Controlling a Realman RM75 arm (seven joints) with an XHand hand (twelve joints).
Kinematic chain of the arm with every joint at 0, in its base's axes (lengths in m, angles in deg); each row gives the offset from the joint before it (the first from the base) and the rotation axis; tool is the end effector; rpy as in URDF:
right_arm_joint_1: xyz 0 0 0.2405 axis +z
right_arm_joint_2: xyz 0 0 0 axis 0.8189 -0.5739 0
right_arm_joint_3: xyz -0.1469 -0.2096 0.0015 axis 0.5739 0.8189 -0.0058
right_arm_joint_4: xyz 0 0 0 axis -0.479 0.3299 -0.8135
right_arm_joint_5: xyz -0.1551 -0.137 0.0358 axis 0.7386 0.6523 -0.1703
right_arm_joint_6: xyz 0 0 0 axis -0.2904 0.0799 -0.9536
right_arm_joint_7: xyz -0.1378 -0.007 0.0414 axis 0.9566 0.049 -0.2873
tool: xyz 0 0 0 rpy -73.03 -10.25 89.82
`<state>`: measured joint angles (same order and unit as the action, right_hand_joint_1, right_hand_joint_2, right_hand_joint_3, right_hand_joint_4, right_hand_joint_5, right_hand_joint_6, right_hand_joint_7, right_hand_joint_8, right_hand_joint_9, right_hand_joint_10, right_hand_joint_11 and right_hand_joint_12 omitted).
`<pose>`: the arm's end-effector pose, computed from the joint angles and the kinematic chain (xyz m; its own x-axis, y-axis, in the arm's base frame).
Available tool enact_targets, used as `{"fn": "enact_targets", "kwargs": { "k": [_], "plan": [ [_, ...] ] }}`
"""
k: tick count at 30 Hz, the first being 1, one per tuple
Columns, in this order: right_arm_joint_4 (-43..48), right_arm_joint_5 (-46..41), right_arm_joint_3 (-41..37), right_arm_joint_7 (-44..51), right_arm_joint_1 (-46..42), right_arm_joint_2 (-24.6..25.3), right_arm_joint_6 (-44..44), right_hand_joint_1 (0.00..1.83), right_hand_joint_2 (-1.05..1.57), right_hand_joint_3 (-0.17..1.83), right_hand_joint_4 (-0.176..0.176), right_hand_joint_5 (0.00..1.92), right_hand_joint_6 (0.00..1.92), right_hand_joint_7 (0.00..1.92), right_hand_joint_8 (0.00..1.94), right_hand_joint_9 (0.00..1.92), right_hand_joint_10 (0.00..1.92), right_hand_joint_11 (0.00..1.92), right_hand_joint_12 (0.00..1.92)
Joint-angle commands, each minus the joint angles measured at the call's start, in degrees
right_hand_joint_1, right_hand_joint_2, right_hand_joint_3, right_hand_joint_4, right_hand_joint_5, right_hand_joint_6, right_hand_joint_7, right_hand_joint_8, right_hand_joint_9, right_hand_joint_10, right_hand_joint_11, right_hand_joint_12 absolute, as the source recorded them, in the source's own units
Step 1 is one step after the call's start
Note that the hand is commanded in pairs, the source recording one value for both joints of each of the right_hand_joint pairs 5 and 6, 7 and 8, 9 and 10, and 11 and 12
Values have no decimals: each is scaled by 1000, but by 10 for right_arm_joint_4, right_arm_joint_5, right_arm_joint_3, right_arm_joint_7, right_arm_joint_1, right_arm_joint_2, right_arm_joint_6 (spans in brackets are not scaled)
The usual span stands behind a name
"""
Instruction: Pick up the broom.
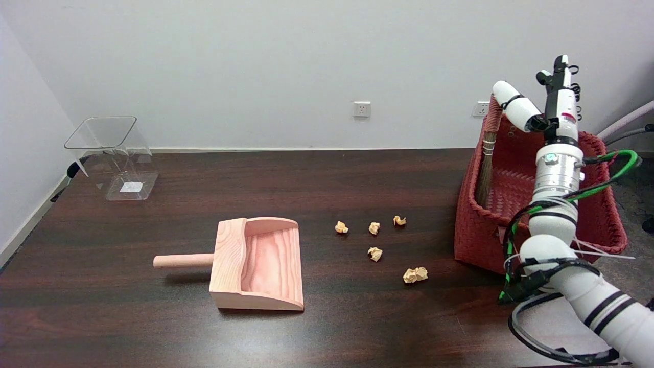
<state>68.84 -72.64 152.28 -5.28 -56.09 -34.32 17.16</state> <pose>-0.1961 -0.3004 0.4662 0.4347 0.7268 0.5318 -0.8345 0.1031 0.5413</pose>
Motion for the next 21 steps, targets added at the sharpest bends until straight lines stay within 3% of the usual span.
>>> {"fn": "enact_targets", "kwargs": {
  "k": [1, 21],
  "plan": [
    [-111, -50, 56, -41, 111, -12, -65, 684, 1010, -175, 0, 0, 0, 285, 285, 0, 0, 0, 0],
    [-167, -65, 80, -54, 155, -6, -121, 663, 1025, -175, 0, 0, 0, 280, 280, 0, 0, 0, 0]
  ]
}}
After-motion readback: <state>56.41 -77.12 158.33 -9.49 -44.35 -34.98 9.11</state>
